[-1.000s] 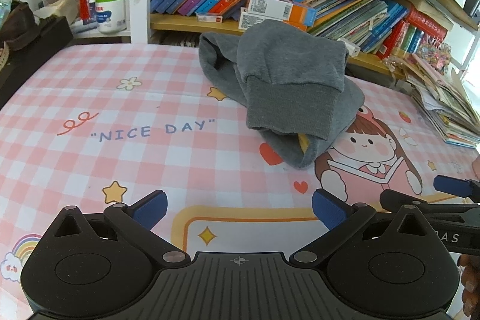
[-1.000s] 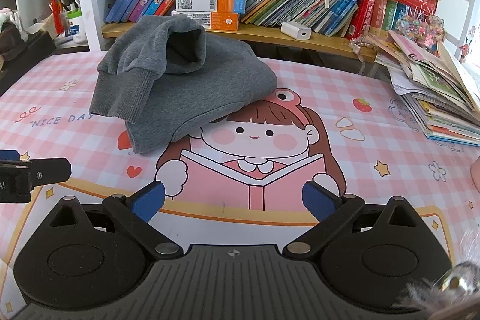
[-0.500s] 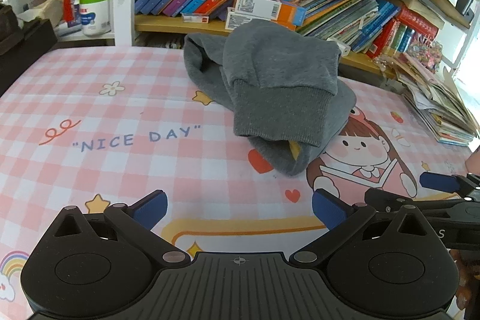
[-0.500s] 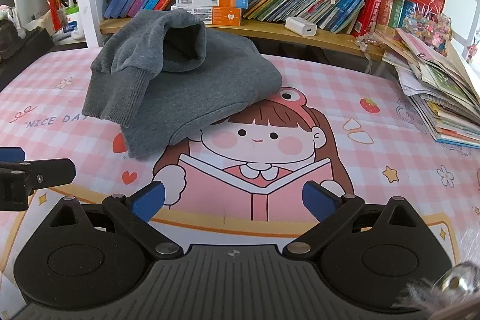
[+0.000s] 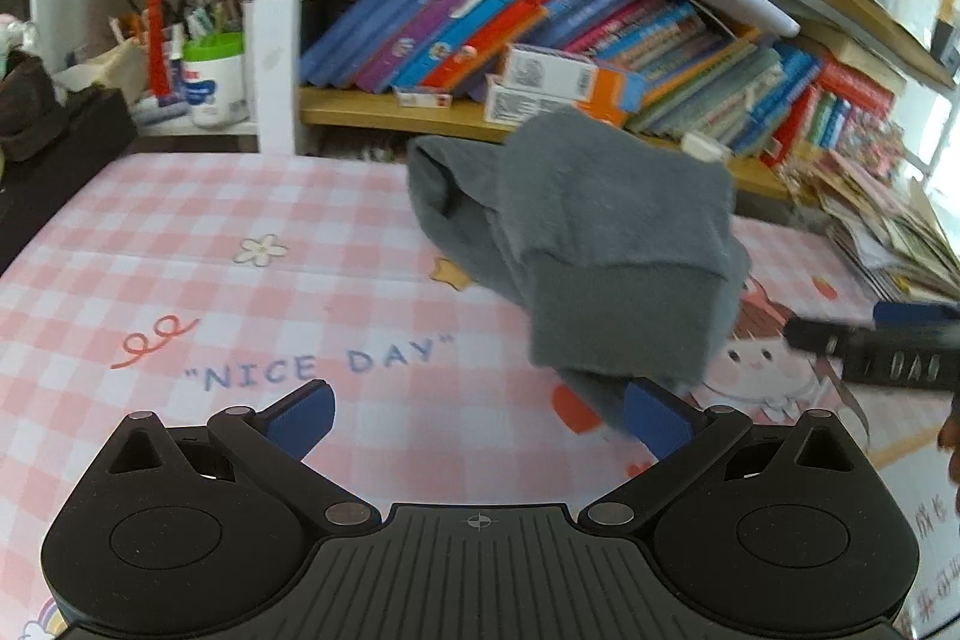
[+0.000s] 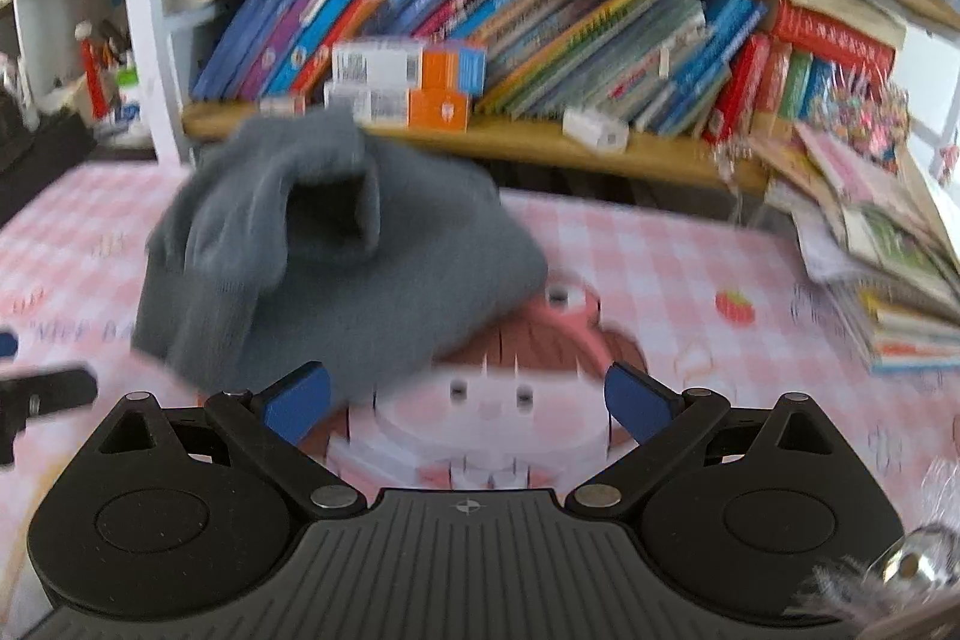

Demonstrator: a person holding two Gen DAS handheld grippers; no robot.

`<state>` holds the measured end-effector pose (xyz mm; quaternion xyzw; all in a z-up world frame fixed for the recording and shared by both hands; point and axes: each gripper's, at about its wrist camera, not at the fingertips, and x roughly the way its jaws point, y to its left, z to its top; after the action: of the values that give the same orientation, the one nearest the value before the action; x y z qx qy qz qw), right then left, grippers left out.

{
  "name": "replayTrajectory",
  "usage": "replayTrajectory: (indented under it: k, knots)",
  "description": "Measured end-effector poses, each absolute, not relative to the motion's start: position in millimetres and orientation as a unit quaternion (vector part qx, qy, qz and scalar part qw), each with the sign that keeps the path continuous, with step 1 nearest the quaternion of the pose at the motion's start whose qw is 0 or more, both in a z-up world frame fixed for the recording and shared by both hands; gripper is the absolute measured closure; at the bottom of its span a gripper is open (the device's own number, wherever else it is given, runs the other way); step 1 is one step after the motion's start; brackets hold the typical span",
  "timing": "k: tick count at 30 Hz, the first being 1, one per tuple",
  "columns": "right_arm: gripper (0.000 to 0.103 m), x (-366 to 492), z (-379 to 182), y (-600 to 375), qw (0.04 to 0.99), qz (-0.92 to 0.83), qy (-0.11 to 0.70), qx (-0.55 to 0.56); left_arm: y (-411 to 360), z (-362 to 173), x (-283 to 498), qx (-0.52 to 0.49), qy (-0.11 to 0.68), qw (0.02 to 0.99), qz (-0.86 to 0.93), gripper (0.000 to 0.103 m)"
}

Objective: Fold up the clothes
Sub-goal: 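Grasp the grey sweatshirt cuff with the right gripper and lift it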

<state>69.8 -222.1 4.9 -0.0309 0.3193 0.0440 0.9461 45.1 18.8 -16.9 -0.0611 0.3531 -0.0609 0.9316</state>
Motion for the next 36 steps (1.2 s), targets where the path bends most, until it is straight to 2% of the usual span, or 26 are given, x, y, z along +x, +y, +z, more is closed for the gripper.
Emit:
replayTrajectory:
  k: [11,17,19,20,21,22,24,25,26,36]
  knots:
    - [0.004,139,25,-179,0.945,0.117,0.301,-0.048,40,-28,54,-0.112,0.356,0.927,-0.029,0.0]
    - [0.007,155,2,-157,0.93,0.147,0.334,-0.032,46,-28,52,-0.119,0.35,0.929,-0.016,0.0]
    - [0.015,152,0,-156,0.924,0.171,0.342,-0.019,48,-28,51,-0.124,0.35,0.928,-0.009,0.0]
    - [0.027,149,0,-156,0.92,0.185,0.344,-0.016,49,-28,51,-0.123,0.352,0.928,-0.001,0.0]
    - [0.047,145,1,-155,0.918,0.201,0.343,-0.015,51,-28,51,-0.123,0.353,0.928,0.008,0.0]
    - [0.055,142,2,-154,0.916,0.212,0.341,-0.015,54,-28,51,-0.124,0.353,0.927,0.019,0.0]
    - [0.079,134,7,-151,0.916,0.221,0.334,-0.017,61,-26,49,-0.133,0.35,0.927,0.035,0.0]
    - [0.084,130,9,-150,0.916,0.225,0.331,-0.017,65,-24,47,-0.14,0.347,0.927,0.039,0.0]
    - [0.094,126,11,-149,0.916,0.228,0.33,-0.017,69,-23,45,-0.147,0.343,0.927,0.044,0.0]
    - [0.095,89,40,-123,0.897,0.289,0.332,0.025,108,-25,17,-0.19,0.344,0.912,0.115,0.0]
